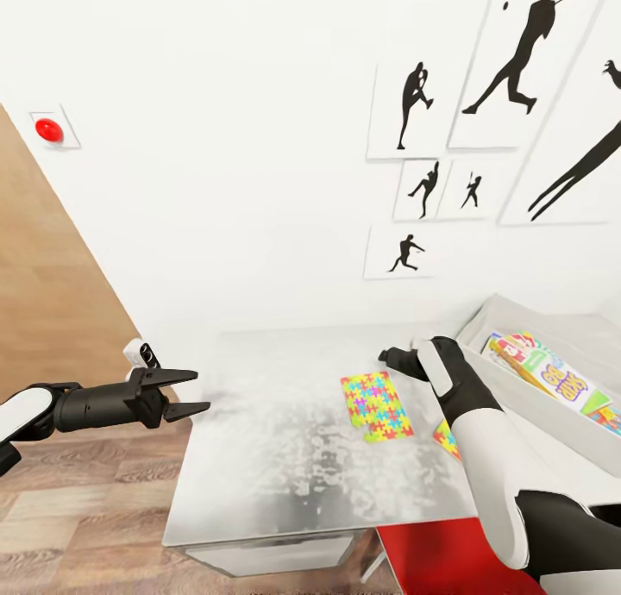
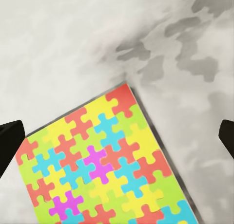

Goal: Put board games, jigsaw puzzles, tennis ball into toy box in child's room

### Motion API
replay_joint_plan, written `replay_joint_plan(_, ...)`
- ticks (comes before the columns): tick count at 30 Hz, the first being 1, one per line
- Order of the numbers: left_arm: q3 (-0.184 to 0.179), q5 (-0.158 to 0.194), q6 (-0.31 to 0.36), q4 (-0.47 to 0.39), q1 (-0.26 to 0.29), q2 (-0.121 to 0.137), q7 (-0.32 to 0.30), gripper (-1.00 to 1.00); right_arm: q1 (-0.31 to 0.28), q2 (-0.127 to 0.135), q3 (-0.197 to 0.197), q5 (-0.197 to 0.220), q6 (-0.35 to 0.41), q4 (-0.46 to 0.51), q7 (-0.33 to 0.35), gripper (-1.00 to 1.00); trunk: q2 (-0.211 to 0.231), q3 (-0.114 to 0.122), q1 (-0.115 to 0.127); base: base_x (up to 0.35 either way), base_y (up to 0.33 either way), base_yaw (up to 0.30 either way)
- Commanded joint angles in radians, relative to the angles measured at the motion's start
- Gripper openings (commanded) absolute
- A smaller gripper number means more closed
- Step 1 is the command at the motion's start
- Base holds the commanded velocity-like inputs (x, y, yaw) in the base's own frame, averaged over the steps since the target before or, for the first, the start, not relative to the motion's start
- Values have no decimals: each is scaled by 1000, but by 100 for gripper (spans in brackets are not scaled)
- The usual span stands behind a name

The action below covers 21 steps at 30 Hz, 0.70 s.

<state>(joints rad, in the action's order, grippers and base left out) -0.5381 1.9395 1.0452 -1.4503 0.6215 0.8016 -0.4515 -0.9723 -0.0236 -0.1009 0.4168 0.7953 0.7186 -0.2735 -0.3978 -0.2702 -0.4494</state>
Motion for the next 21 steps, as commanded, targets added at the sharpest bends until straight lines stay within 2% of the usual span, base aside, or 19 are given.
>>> replay_joint_plan(1, -3, -5, 0, 1, 2, 2, -10, 100, -1, 0, -4, 11, 2, 1, -8, 100, -2, -4, -1, 0, 0, 0)
replay_joint_plan(21, -2, -5, -1, 1, 2, 2, -10, 100, 1, 2, -8, 13, 3, -1, -7, 100, -2, -36, -1, 0, 0, 0)
